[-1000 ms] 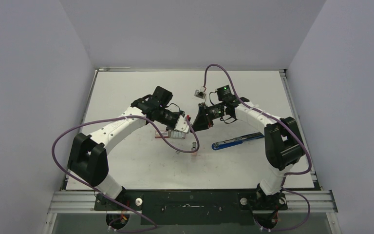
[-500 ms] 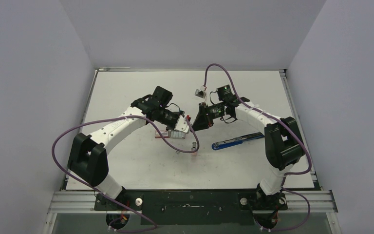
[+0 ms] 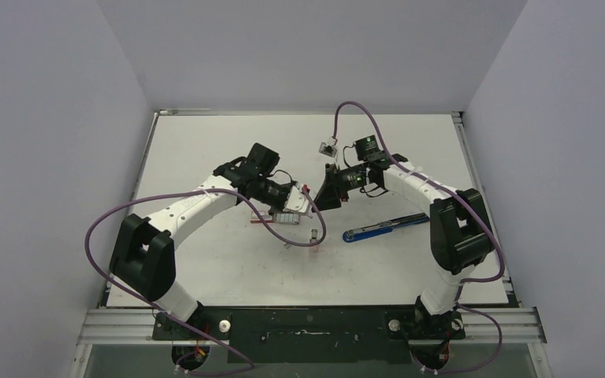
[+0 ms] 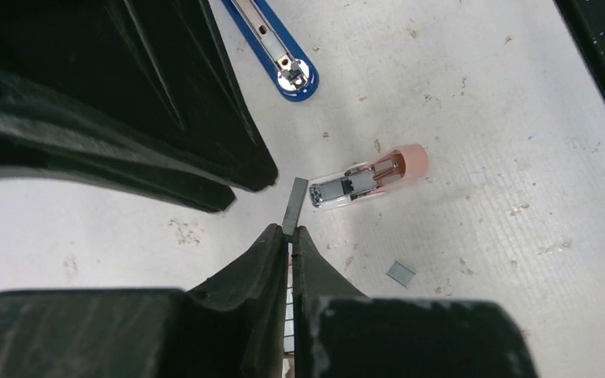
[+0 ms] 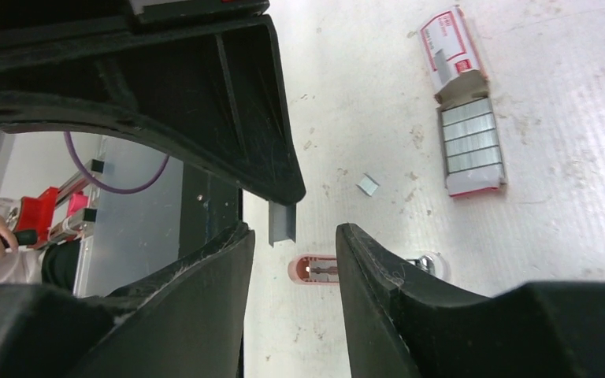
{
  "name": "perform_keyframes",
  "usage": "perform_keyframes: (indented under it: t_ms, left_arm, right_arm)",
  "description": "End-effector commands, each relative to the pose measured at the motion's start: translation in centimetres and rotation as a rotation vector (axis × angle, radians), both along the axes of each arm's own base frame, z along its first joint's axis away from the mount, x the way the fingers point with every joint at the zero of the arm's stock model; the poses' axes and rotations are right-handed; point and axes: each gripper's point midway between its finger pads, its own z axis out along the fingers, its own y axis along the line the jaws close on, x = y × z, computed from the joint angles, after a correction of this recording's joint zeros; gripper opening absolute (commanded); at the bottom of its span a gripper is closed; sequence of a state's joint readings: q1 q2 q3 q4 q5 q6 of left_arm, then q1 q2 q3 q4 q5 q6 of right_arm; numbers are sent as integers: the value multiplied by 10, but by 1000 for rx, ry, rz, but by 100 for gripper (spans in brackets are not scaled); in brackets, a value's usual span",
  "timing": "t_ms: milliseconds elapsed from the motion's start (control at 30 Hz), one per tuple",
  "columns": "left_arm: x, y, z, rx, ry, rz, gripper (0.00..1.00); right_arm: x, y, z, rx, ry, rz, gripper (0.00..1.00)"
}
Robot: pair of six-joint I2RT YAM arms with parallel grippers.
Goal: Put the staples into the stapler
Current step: Pick up the staple from the center of the board.
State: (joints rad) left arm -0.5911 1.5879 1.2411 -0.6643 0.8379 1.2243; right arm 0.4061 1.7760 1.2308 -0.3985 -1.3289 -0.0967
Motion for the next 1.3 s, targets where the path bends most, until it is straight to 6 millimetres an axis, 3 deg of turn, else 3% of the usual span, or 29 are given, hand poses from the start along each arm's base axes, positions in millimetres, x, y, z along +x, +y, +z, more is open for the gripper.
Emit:
perform_keyframes:
  t_ms: [0,200,400,667,867,1267]
  left_arm:
    - [12,-1,20,-91,77,131,0]
    - [22,-2,38,-217,435,392,0]
    - [23,-4,53,-265,870,596,0]
    - [27,-18,66,-248,1313,656,0]
    - [29,-25,65,-224,1486,658,0]
    - [31,-29,60,-186,1568,643,0]
  right_arm:
    - [18,-17,23,6,-175,-6,43]
    - [22,-40,28,-70,-332,-22,42]
    - [30,-55,48,-112,-525,-80,42]
    - [40,-54,70,-202,-828,-68,42]
    - [29,-37,66,-321,-1018,5,41]
    - [24,-21,51,-439,-1105,107,38]
